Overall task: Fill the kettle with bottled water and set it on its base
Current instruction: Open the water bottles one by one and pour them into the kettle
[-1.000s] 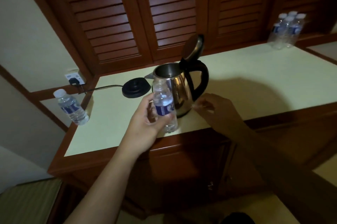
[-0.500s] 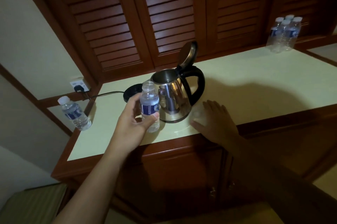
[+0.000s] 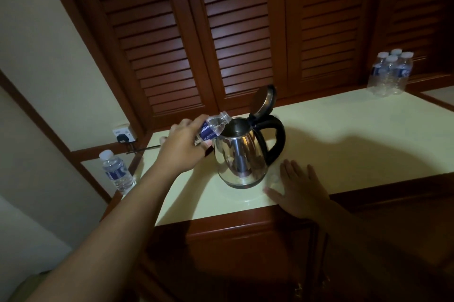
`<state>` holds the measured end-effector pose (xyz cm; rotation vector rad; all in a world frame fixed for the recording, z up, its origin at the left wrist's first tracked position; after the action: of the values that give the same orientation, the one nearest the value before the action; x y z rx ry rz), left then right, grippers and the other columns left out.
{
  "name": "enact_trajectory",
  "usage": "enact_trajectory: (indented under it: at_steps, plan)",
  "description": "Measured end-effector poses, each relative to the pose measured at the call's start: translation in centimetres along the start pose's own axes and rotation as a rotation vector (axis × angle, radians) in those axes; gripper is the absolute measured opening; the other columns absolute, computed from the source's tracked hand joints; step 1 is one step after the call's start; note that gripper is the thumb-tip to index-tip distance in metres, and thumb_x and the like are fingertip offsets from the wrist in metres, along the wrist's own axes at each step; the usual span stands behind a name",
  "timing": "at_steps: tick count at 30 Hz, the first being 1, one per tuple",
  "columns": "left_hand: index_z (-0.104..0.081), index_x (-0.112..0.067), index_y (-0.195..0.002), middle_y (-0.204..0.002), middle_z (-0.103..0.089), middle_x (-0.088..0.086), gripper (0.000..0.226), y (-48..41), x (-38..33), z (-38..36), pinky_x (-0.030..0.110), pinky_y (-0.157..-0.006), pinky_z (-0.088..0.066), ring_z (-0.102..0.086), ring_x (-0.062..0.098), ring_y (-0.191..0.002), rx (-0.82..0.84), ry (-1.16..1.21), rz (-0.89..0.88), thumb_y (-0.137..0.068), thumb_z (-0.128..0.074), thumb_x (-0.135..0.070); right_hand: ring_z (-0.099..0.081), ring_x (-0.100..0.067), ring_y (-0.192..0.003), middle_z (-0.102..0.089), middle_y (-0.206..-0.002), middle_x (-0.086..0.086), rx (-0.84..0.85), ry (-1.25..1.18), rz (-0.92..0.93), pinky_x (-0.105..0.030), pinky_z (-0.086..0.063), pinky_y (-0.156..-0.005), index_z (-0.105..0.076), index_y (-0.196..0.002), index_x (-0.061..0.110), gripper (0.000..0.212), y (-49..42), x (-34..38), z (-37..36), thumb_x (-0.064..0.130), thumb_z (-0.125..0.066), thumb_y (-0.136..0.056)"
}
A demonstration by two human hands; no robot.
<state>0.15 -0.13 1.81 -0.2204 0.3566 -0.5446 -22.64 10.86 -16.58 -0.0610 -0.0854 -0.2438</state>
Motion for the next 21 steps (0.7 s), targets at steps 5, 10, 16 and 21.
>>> enact_trajectory:
  at_steps: [5,10,16,21]
  plan:
    - [-0.028,-0.047,-0.155,-0.147,-0.047,-0.002,0.065,-1.4,-1.0,1.0,0.056,-0.103,-0.032,-0.038,0.027,-0.134,-0.008,-0.264,-0.078,-0.1,-0.062,-0.035,-0.001,-0.027,-0.156,-0.003,-0.169,-0.011,-0.001,0.008,0.032,-0.058,-0.003,-0.123,-0.004,-0.159,0.009,0.114,0.1,0.1,0.2,0.083,0.012,-0.073]
    - [-0.028,-0.047,-0.153,-0.144,-0.048,-0.001,0.075,-2.0,-2.2,1.6,0.061,-0.101,-0.035,-0.038,0.028,-0.132,-0.067,-0.466,-0.192,-0.093,-0.065,-0.02,0.002,-0.026,-0.156,-0.001,-0.169,-0.011,0.006,0.003,0.029,-0.057,-0.001,-0.123,-0.003,-0.16,0.009,0.111,0.2,0.1,0.3,0.081,0.009,-0.076]
    - [-0.036,-0.04,-0.154,-0.152,-0.045,0.003,0.081,-2.5,-3.6,1.7,0.071,-0.107,-0.03,-0.034,0.033,-0.142,-0.122,-0.597,-0.309,-0.085,-0.067,-0.009,-0.003,-0.024,-0.156,-0.008,-0.169,-0.009,-0.044,-0.064,0.035,-0.055,-0.003,-0.124,-0.009,-0.159,0.01,0.103,0.1,0.0,0.3,0.081,0.0,-0.085]
    - [-0.037,-0.036,-0.154,-0.154,-0.043,0.007,0.08,-2.6,-4.1,1.6,0.074,-0.107,-0.029,-0.032,0.036,-0.145,-0.127,-0.688,-0.356,-0.086,-0.072,-0.013,-0.007,-0.021,-0.156,-0.014,-0.168,-0.008,-0.072,-0.12,0.049,-0.049,-0.002,-0.125,-0.013,-0.159,0.011,0.111,0.0,-0.2,0.3,0.083,0.007,-0.078]
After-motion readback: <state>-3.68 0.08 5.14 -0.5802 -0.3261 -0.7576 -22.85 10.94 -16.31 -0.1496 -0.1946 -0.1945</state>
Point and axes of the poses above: each hand's wrist, its own y-axis away from the middle knuckle, its own z-axis out of the back of the hand, x = y × z, the point moved 7 cm from there along -y, towards the middle knuckle
